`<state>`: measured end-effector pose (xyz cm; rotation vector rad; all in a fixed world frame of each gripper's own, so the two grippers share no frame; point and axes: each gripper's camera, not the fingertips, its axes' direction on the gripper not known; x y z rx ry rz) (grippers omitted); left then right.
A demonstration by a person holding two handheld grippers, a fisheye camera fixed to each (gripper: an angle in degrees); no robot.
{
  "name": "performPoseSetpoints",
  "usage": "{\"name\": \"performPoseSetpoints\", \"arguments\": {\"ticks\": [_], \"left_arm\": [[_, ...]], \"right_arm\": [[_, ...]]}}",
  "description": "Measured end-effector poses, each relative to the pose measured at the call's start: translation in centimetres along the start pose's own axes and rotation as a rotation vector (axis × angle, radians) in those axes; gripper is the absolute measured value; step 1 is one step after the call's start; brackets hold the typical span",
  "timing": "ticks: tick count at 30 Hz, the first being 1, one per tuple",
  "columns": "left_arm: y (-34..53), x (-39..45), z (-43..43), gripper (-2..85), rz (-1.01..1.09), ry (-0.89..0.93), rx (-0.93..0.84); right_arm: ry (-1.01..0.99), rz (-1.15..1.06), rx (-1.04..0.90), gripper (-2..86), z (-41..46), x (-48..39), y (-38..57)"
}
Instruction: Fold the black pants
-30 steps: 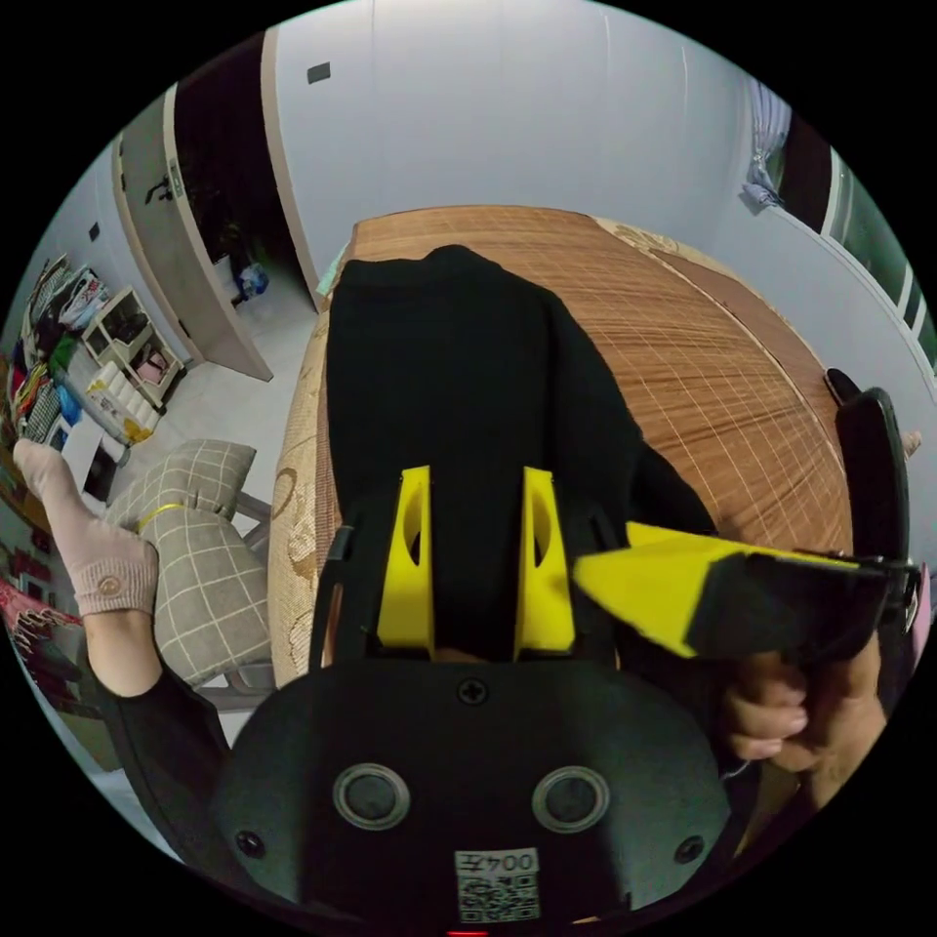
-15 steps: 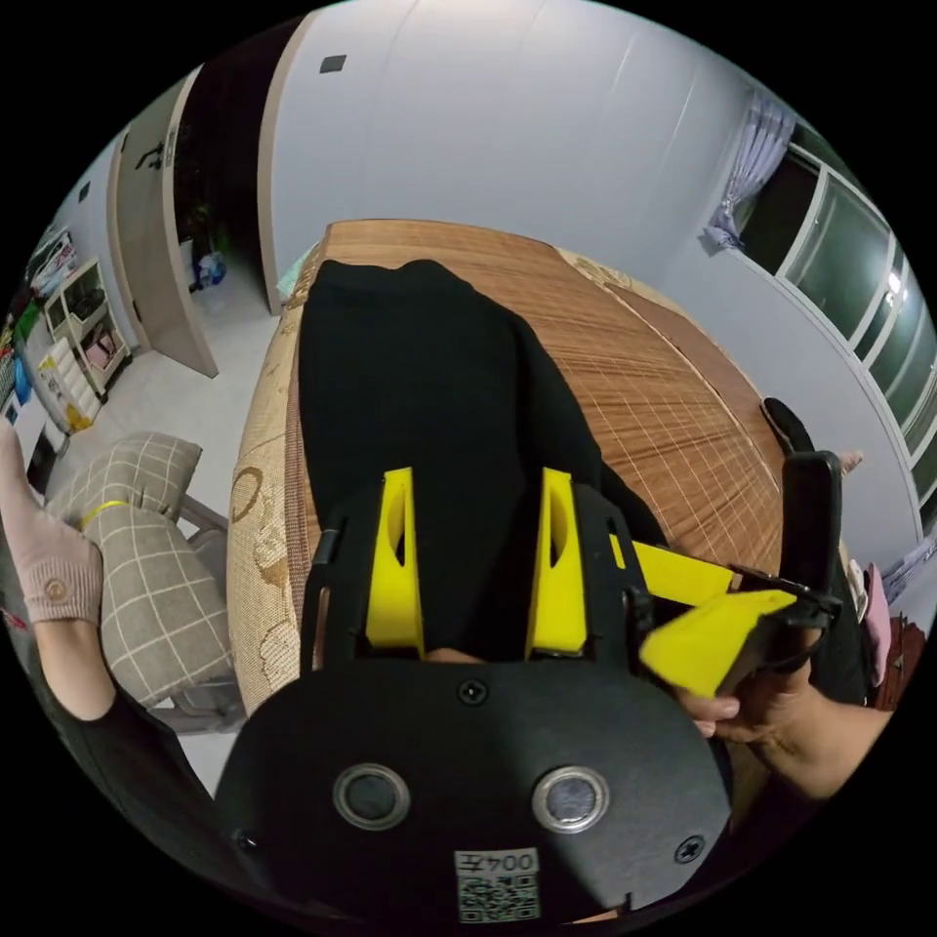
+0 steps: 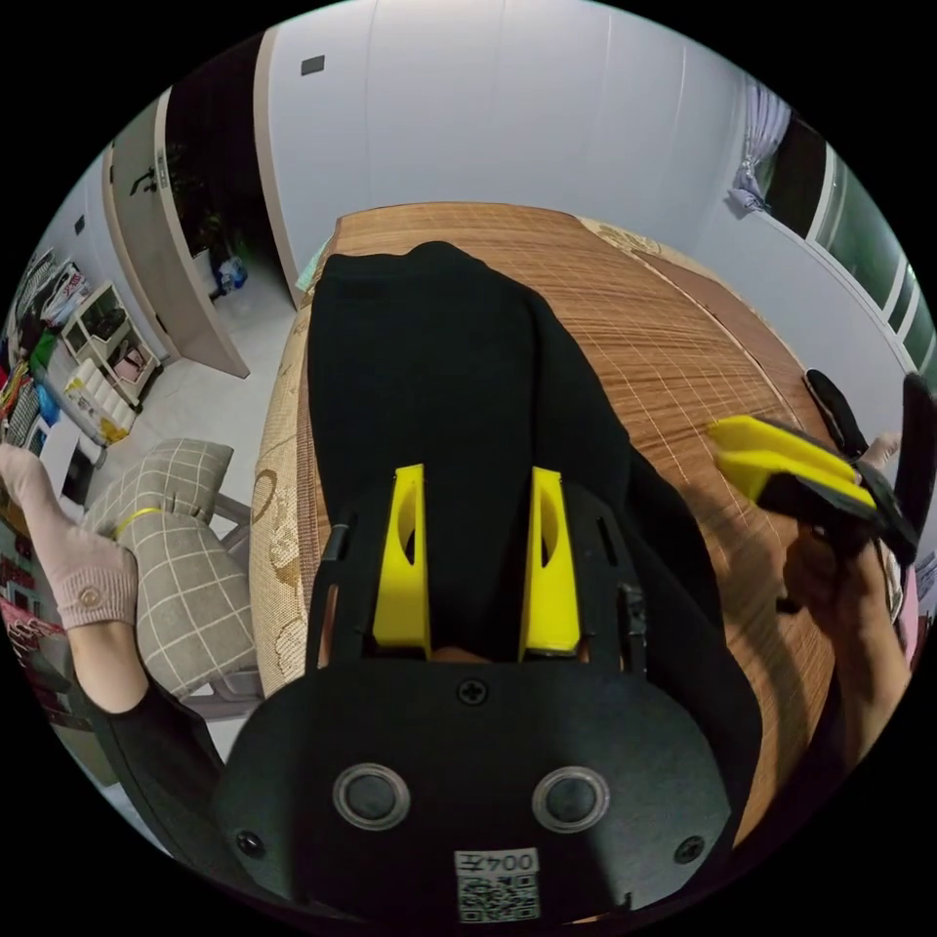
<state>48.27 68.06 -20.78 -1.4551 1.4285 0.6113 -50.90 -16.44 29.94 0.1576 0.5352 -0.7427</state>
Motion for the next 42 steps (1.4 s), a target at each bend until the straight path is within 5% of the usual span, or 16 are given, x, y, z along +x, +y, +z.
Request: {"name": "performPoseSetpoints", "arguments": {"ticks": [9, 17, 25, 27, 35, 42], "left_arm": [[-0.6, -0.7, 0.3, 13.7, -0.006, 0.0, 0.0], [-1.0, -1.4, 0.6, 13.6, -0.015, 0.015, 0.005], [-1.3, -2.3, 0.8, 13.1, -0.027, 0.061, 0.024], [-1.5, -2.5, 1.0, 12.6, -0.031, 0.072, 0.017], [-1.9, -1.9, 1.7, 11.9, -0.01, 0.046, 0.011], [-2.0, -1.6, 2.3, 11.9, -0.01, 0.042, 0.014]], "right_arm": [[0.18, -0.243, -0.183, 8.2, 5.7, -3.8, -2.8], [0.182, -0.192, -0.169, 11.1, 6.9, -2.7, -3.7], [0.15, -0.052, -0.032, 3.6, 3.0, -0.2, -4.6], [0.176, -0.025, -0.148, 3.4, 4.7, 1.6, -3.8], [-0.066, 0.204, -0.201, 4.0, 5.1, 7.5, -2.2], [-0.502, 0.546, 0.012, 11.6, 2.6, 14.3, 3.8]]}}
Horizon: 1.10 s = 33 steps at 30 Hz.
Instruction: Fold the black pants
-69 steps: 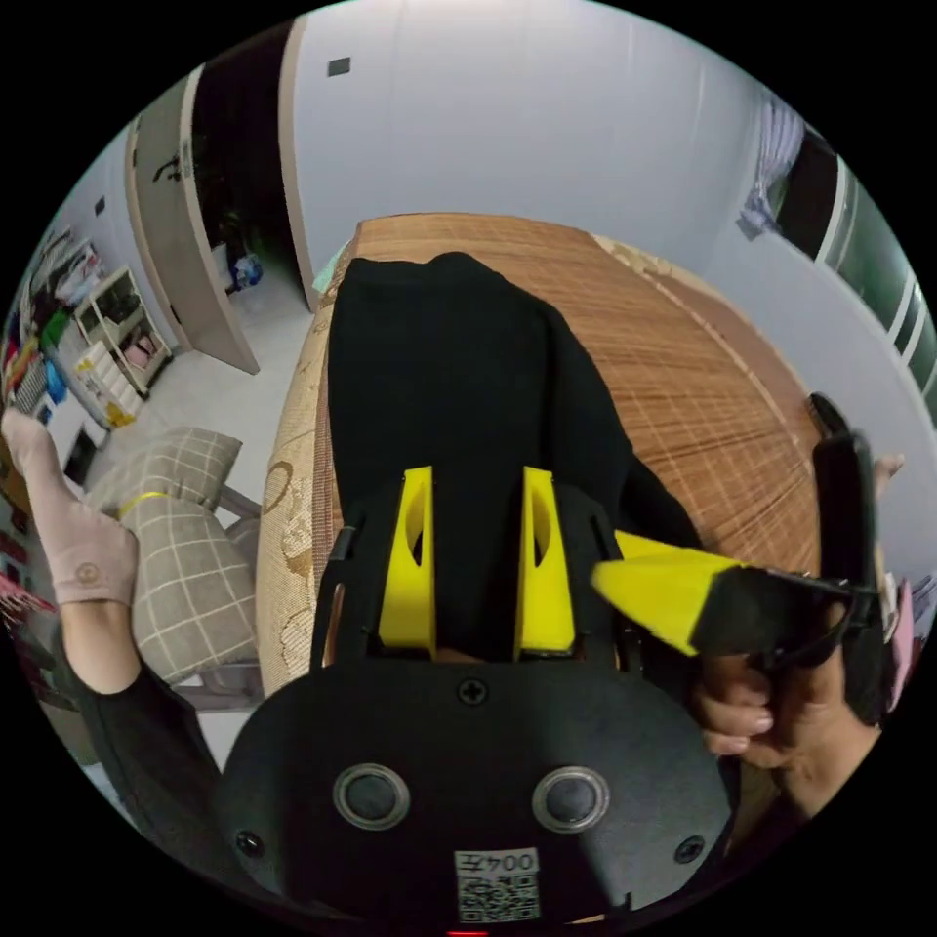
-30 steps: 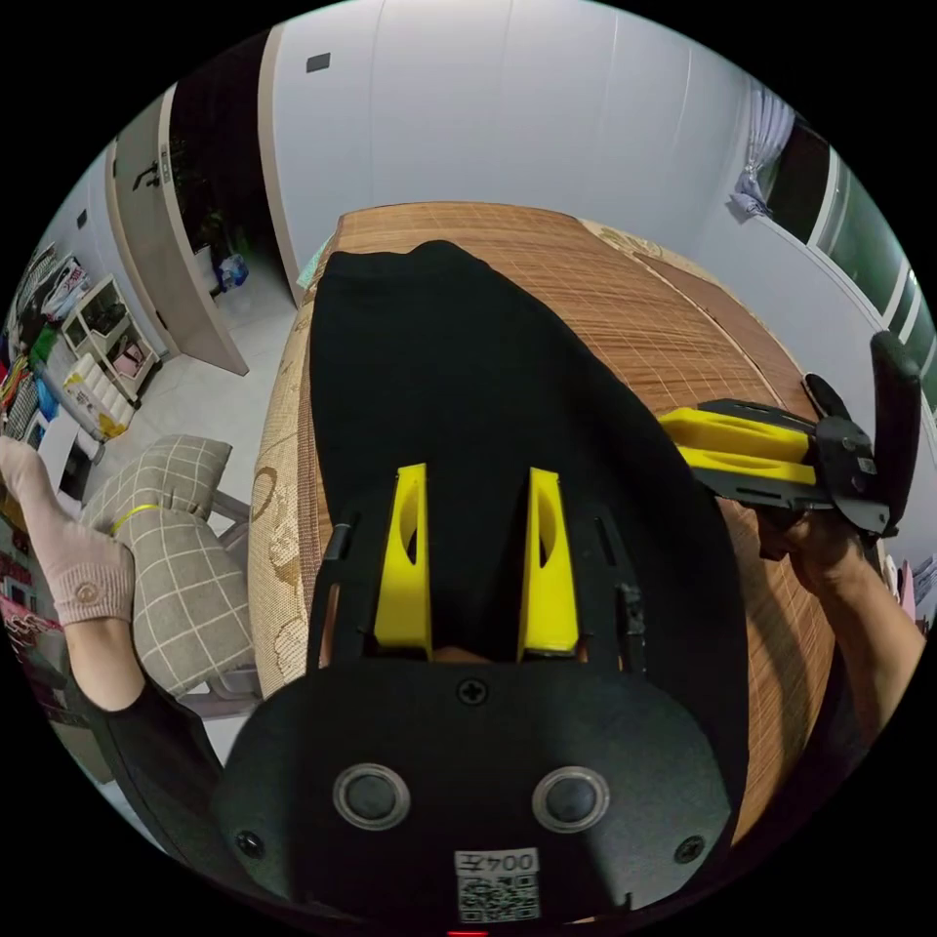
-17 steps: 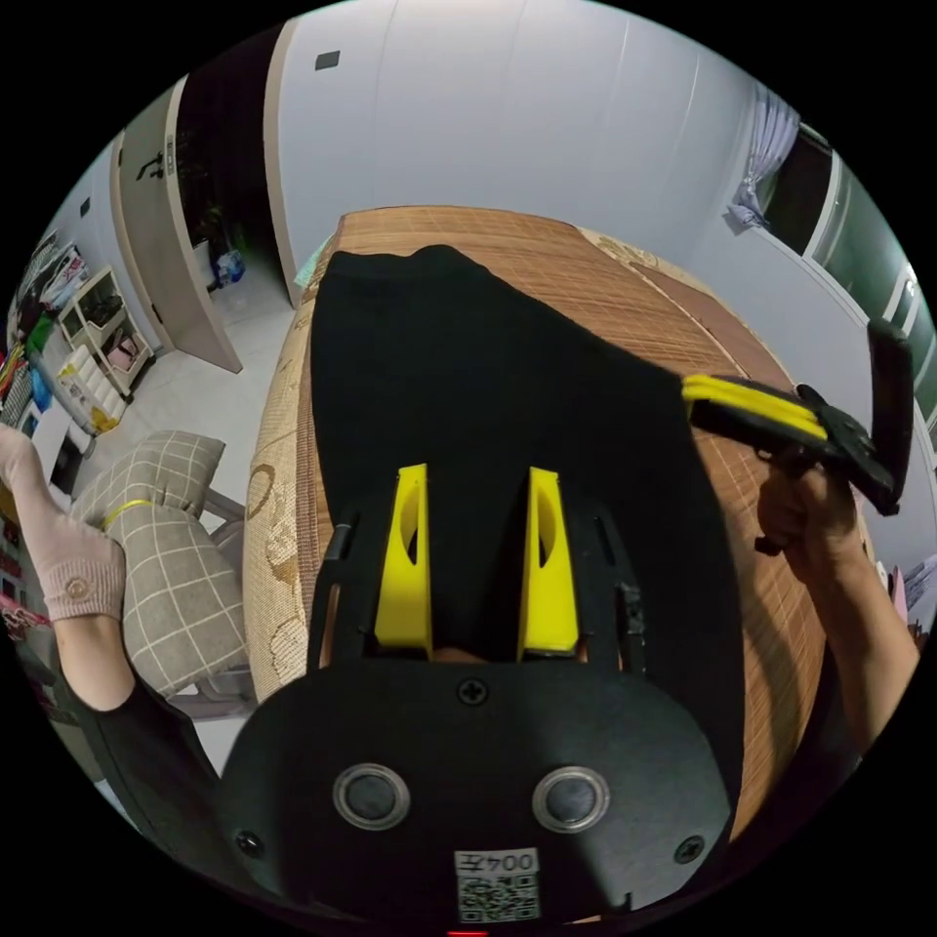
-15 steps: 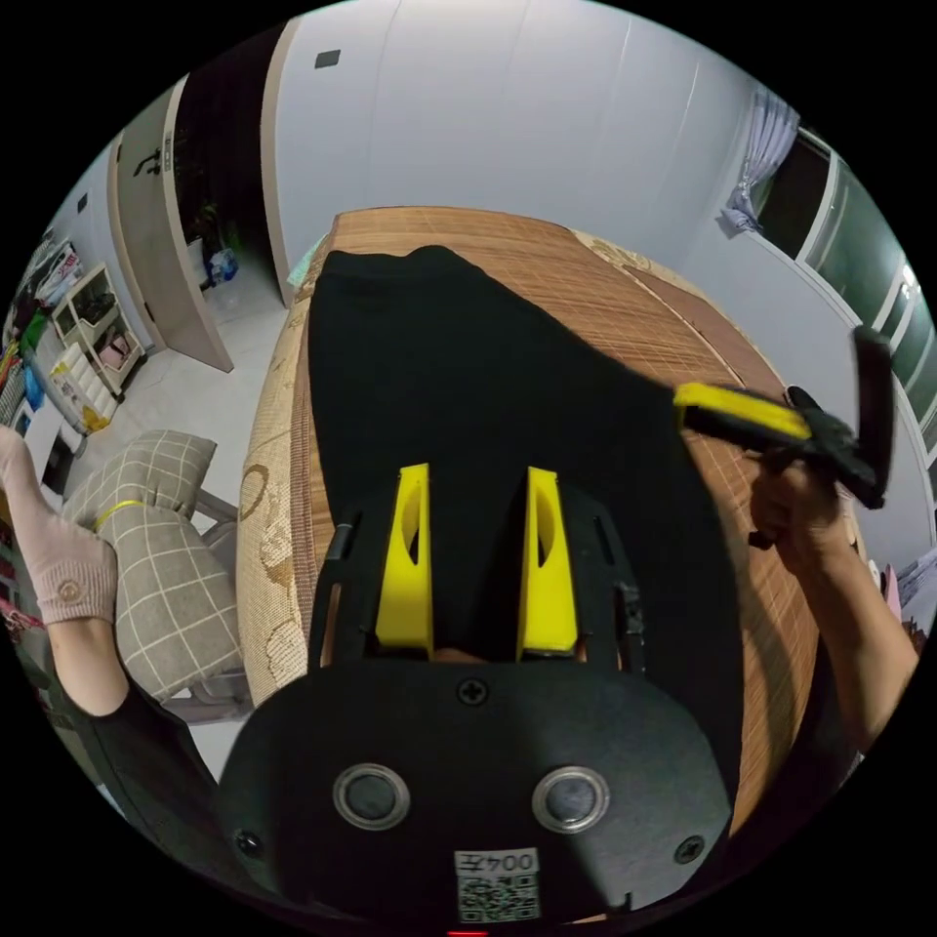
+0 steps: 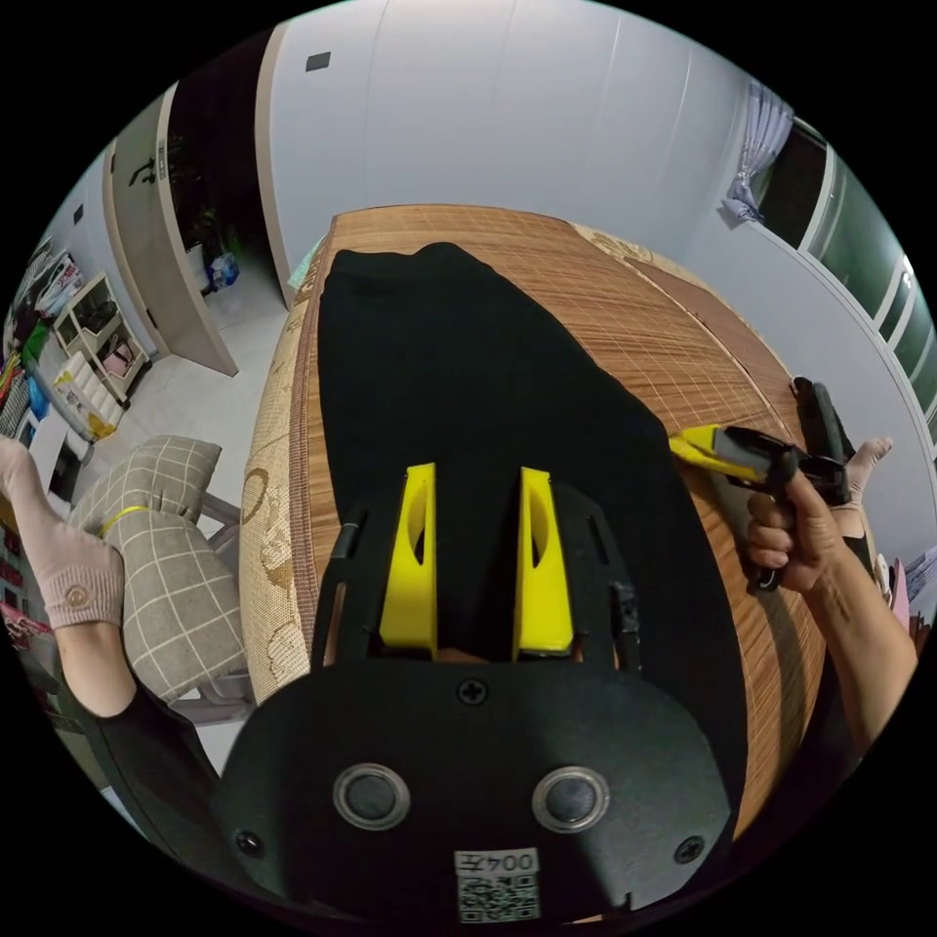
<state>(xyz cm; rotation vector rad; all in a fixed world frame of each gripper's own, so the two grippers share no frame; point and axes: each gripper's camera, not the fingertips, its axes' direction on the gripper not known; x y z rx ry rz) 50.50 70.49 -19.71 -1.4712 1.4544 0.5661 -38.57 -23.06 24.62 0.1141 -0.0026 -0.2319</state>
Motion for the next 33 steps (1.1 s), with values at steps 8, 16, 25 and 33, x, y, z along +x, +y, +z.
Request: {"name": "performPoseSetpoints", "arguments": {"ticks": [8, 16, 25, 33], "left_arm": [[0.1, 0.5, 0.7, 11.8, 0.001, -0.002, 0.0], [0.5, 1.4, 1.5, 11.7, 0.013, 0.005, -0.001], [1.6, 2.7, 2.2, 11.6, 0.015, -0.009, 0.002], [3.1, 3.9, 2.6, 11.7, 0.017, -0.015, -0.001]], "right_arm": [[-0.106, 0.064, -0.083, 9.7, 2.8, 0.8, -0.8], [0.583, -0.33, -0.122, 4.8, 6.9, -7.0, 2.8], [0.497, -0.266, -0.004, 9.8, 4.4, -9.5, 9.1], [0.525, -0.466, -0.203, 10.7, 10.1, -17.1, 26.4]]}}
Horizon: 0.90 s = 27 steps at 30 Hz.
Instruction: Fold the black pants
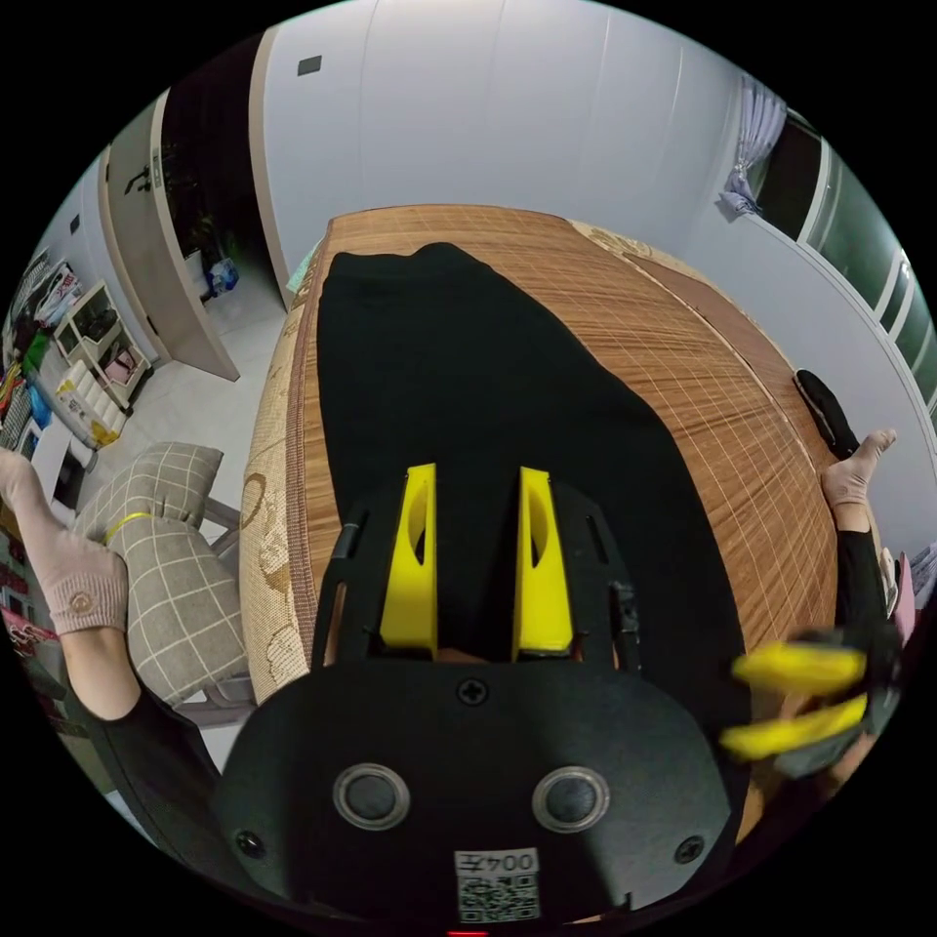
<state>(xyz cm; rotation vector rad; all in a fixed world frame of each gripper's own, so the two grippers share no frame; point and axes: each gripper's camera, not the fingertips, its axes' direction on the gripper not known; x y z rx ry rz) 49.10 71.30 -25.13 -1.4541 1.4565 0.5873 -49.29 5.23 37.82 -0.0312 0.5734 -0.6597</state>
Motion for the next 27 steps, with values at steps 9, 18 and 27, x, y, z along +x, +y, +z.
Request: {"name": "performPoseSetpoints", "arguments": {"ticks": [9, 18, 27], "left_arm": [[2.1, 2.0, 0.3, 11.7, 0.01, -0.034, -0.011], [1.9, 4.0, 1.7, 11.7, 0.031, -0.023, -0.032], [-1.9, 6.2, 5.1, 11.9, 0.082, -0.053, -0.026]], "right_arm": [[0.07, -0.029, 0.054, 11.7, 0.3, -9.4, 7.9], [0.167, -0.142, -0.096, 12.2, 5.7, -14.0, 10.1], [0.156, -0.094, -0.074, 12.4, 8.2, -10.0, 8.2]]}}
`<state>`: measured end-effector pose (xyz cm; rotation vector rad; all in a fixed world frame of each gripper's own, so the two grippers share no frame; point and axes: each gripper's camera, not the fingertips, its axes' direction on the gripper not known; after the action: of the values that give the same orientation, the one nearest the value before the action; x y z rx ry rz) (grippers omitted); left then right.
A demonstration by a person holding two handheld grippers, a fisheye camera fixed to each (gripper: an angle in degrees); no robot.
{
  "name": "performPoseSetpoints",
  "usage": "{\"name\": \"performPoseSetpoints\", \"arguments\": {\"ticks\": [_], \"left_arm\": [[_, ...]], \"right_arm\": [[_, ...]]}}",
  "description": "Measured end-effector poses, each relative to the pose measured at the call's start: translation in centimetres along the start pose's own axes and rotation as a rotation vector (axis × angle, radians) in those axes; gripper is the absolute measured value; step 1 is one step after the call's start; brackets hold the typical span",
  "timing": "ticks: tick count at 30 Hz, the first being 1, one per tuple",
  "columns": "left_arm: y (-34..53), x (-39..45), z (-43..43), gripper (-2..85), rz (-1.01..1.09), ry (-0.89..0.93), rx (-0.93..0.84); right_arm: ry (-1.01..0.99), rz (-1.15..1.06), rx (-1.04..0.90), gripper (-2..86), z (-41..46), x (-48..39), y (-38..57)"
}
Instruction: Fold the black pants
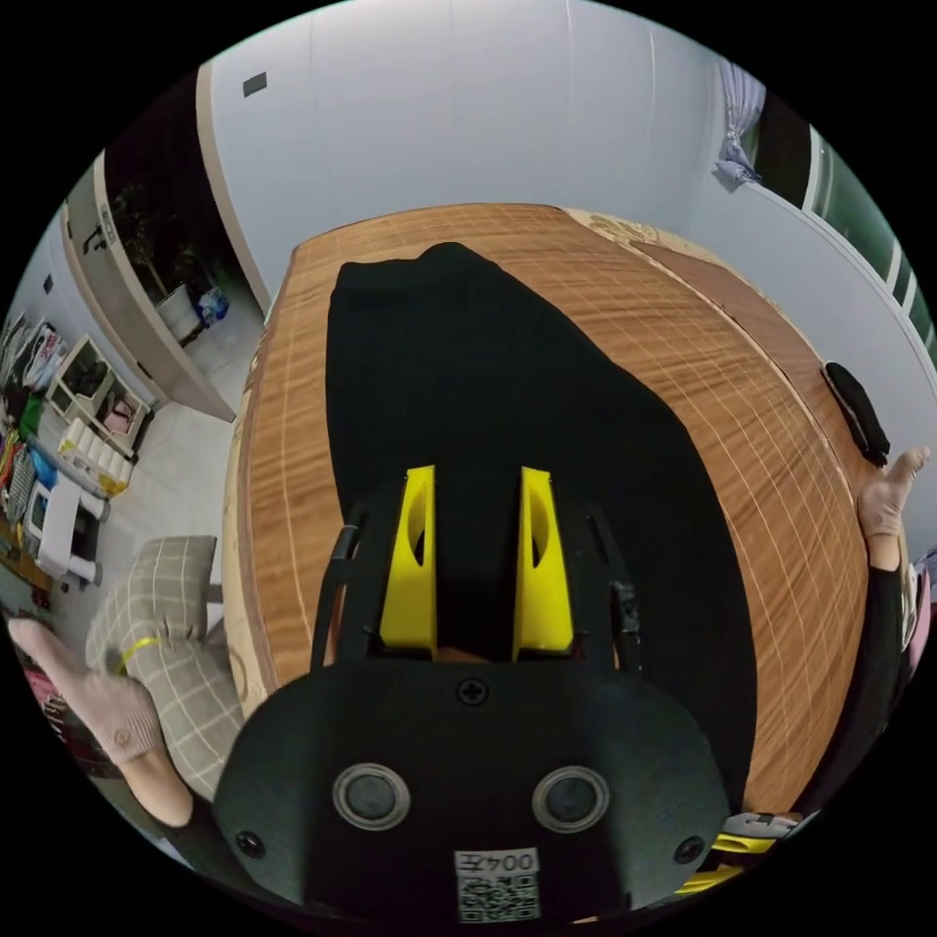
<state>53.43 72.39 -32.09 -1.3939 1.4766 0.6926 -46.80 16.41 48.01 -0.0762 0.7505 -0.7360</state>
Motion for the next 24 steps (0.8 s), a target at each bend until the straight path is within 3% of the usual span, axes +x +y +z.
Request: {"name": "performPoseSetpoints", "arguments": {"ticks": [8, 12, 18, 24], "left_arm": [[2.0, 0.3, -0.2, 13.2, 0.009, 0.036, 0.005], [5.4, -1.0, -4.5, 16.3, -0.036, 0.173, -0.01], [24.1, -0.4, -17.5, 17.3, -0.006, 0.15, 0.047], [45.0, 1.7, -26.5, 16.0, -0.124, 0.345, -0.021]], "right_arm": [[0.056, 0.007, 0.074, 12.3, 1.3, -1.0, 2.7], [0.055, 0.008, 0.084, 12.3, 1.5, -1.5, 4.4], [0.015, 0.023, 0.089, 12.2, 1.3, -1.5, 6.7], [-0.29, 0.223, 0.144, 11.1, -2.8, 2.3, 11.4]]}}
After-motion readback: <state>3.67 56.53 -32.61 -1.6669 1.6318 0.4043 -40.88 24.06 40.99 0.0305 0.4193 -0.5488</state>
